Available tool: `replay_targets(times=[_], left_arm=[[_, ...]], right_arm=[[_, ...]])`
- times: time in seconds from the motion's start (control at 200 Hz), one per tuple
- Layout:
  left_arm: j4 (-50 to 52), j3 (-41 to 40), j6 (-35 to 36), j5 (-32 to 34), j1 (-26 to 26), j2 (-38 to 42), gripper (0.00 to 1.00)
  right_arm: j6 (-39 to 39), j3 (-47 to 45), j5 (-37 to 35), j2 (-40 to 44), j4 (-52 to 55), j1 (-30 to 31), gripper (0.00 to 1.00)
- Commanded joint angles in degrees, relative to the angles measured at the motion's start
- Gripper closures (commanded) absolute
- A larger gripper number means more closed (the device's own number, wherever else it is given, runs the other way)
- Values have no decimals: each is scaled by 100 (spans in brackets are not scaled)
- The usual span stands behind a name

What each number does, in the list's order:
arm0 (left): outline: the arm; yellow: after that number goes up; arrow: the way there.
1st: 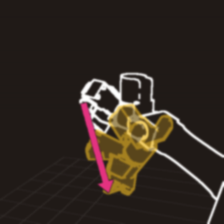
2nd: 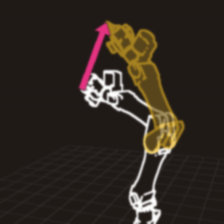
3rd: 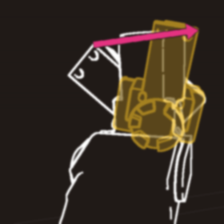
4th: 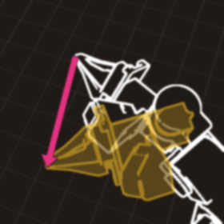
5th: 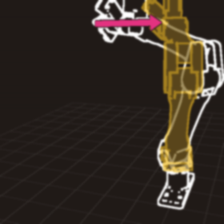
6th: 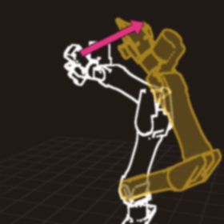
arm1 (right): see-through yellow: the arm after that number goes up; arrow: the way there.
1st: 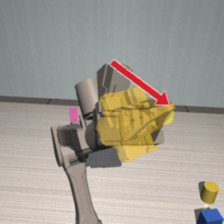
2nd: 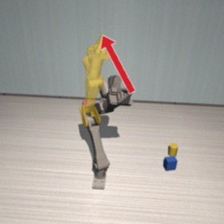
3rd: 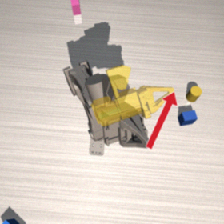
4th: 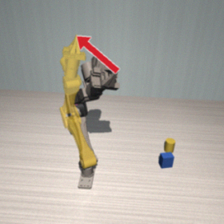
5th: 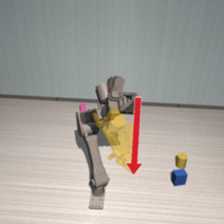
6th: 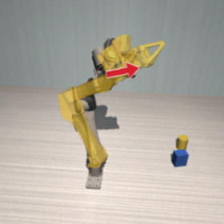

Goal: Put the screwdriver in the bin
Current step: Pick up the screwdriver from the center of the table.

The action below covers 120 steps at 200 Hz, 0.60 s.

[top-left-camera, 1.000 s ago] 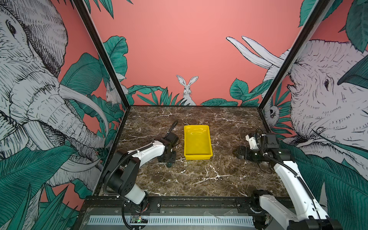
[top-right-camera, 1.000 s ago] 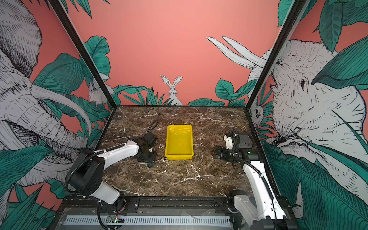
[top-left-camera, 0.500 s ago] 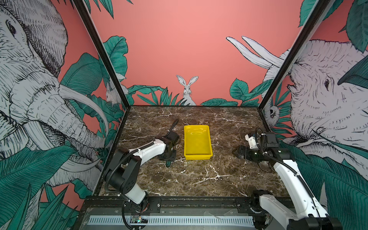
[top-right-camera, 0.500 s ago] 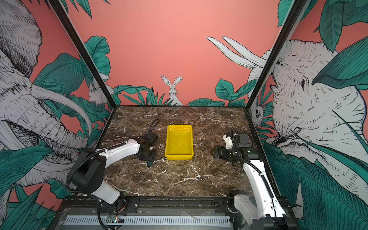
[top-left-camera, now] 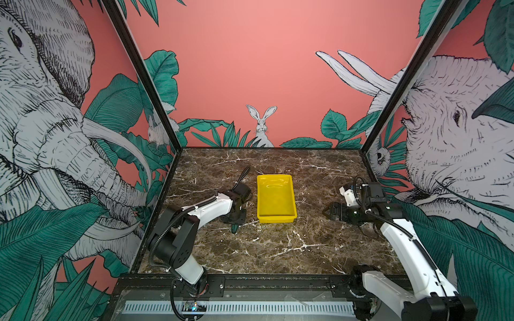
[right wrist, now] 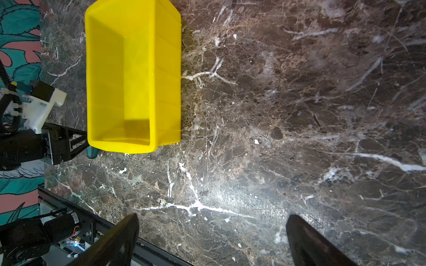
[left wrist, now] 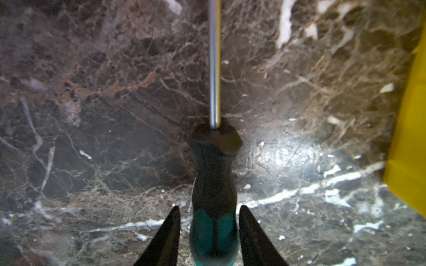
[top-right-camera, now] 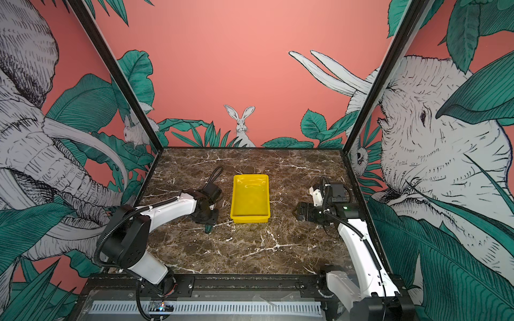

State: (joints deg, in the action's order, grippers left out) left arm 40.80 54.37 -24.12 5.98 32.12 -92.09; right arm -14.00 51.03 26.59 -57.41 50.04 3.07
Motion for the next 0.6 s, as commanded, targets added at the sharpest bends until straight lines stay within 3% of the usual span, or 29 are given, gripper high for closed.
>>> replay_targets(times=[0.0, 0.595], left_arm=[[104, 71, 12, -17, 23, -3, 62], [38, 25, 4, -193, 27, -204, 62]], right_arm=[[133, 160, -61, -38, 64, 53, 1], [169, 75, -213, 78, 156, 155, 1]])
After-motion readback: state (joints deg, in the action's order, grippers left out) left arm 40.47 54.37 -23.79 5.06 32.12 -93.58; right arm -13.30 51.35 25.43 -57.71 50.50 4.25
